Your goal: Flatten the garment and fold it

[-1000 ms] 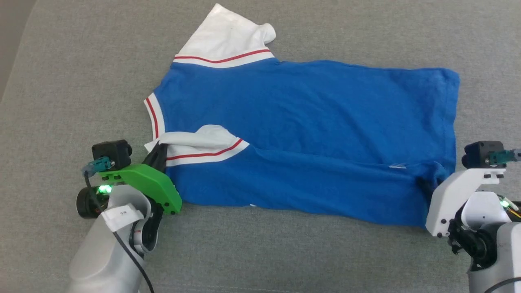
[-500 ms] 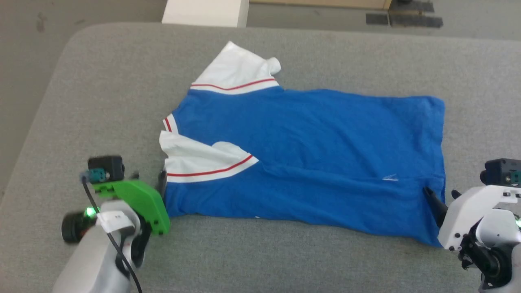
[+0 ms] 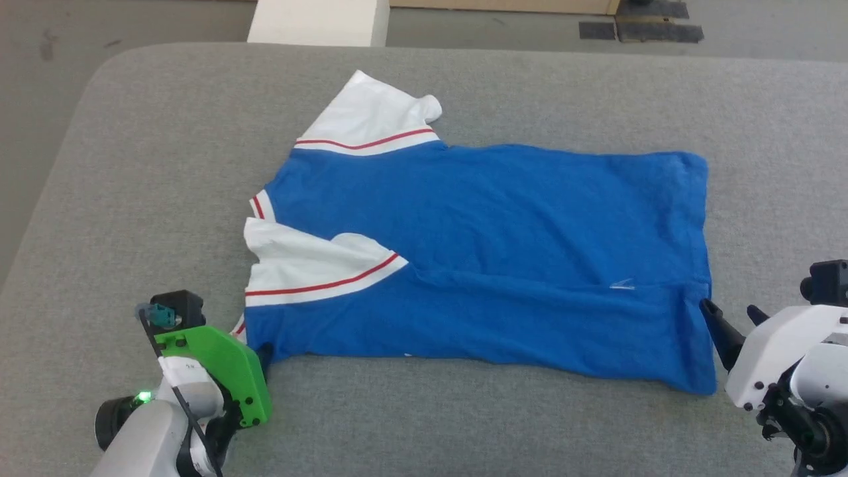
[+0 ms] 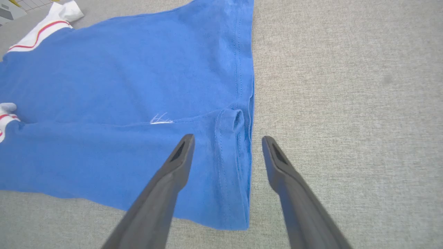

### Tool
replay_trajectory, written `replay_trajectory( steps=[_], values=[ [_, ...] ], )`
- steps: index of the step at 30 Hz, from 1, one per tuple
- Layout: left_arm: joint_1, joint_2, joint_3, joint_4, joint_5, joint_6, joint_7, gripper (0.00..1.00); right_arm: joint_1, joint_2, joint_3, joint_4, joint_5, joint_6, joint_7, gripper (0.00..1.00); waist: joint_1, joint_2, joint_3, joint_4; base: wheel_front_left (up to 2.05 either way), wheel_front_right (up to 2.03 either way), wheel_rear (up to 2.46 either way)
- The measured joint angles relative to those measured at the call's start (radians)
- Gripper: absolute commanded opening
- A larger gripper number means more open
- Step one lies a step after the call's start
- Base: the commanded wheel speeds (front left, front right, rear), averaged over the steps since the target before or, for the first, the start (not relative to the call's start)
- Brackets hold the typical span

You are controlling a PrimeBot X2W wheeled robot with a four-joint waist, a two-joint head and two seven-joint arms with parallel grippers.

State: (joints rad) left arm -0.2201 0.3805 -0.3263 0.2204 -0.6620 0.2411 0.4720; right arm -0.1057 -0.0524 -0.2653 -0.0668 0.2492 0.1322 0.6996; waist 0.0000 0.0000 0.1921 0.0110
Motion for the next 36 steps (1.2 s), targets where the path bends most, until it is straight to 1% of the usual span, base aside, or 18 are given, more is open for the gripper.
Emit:
replay_trajectory(
  steps=[1,2,3,5,7,12,16,21,28,29,30,31,36],
  values=[
    [0.0,0.001,-0.002,0.011,-0.001,0.004,0.011,1.0,0.0,0.0,0.0,-0.002,0.002,0.0,0.0,1.0,0.0,0.0,0.005,-0.005,0.0,0.0,0.0],
    [-0.001,0.005,-0.001,0.016,-0.001,0.004,0.015,0.47,0.0,0.0,0.001,-0.005,0.002,0.0,0.0,1.0,0.0,0.0001,0.009,-0.009,0.0,0.0,0.0],
    [-0.001,0.006,0.002,0.019,-0.005,0.005,0.017,0.0,0.0,0.0,0.002,-0.008,0.002,0.0,0.0,1.0,0.0,0.0,0.013,-0.013,0.0,0.0,0.0],
    [-0.001,0.012,0.005,0.022,-0.012,-0.004,0.025,0.0,0.0,0.0,0.002,-0.014,-0.004,0.0,0.0,1.0,0.0,0.0,0.02,-0.022,0.0,0.0,0.0],
    [-0.001,0.013,0.021,0.02,-0.024,-0.011,0.008,0.0,0.002,0.0,0.007,-0.021,-0.025,0.0,0.006,1.0,0.0,0.0,0.025,-0.027,0.0,0.0,0.0],
    [0.021,0.012,0.056,-0.027,-0.052,-0.012,-0.046,0.0,0.017,-0.002,0.043,-0.021,-0.129,0.0,0.044,1.0,0.0,0.0,0.024,-0.022,0.0,0.0,0.0],
    [0.041,0.014,0.063,-0.111,-0.052,-0.007,-0.066,0.0,0.018,-0.003,0.065,0.01,-0.194,0.0,0.063,1.0,0.0,0.0,0.026,-0.008,0.0,0.0,0.0],
    [0.066,0.013,0.049,-0.191,-0.049,0.009,-0.065,0.0,0.015,-0.002,0.08,0.088,-0.258,0.0,0.099,1.0,0.0,0.0,0.036,0.017,0.0,0.0,0.0],
    [0.085,0.004,0.033,-0.212,-0.049,0.011,-0.066,0.0,0.008,-0.003,0.069,0.133,-0.272,0.0,0.115,1.0,0.0,0.0,0.047,0.033,0.0,0.0,0.0],
    [0.088,0.003,0.033,-0.212,-0.049,0.011,-0.069,0.0,0.005,-0.003,0.068,0.137,-0.264,0.0,0.116,0.95,0.0,0.0,0.047,0.032,0.0,0.0,0.0],
    [0.09,0.003,0.034,-0.212,-0.049,0.011,-0.069,0.0,0.003,-0.003,0.068,0.137,-0.258,0.0,0.116,0.02,0.0,0.0,0.046,0.031,0.0,0.0,0.0],
    [0.092,0.003,0.034,-0.212,-0.049,0.011,-0.071,0.0,0.002,-0.003,0.072,0.138,-0.249,0.0,0.115,0.0,0.0,0.0,0.045,0.029,0.0,0.0,0.0],
    [0.098,0.001,0.054,-0.211,-0.061,0.011,-0.088,0.0,-0.002,-0.006,0.067,0.126,-0.195,0.0,0.11,0.0,0.0,0.0,0.023,0.022,0.0,0.0,0.0]
  ],
)
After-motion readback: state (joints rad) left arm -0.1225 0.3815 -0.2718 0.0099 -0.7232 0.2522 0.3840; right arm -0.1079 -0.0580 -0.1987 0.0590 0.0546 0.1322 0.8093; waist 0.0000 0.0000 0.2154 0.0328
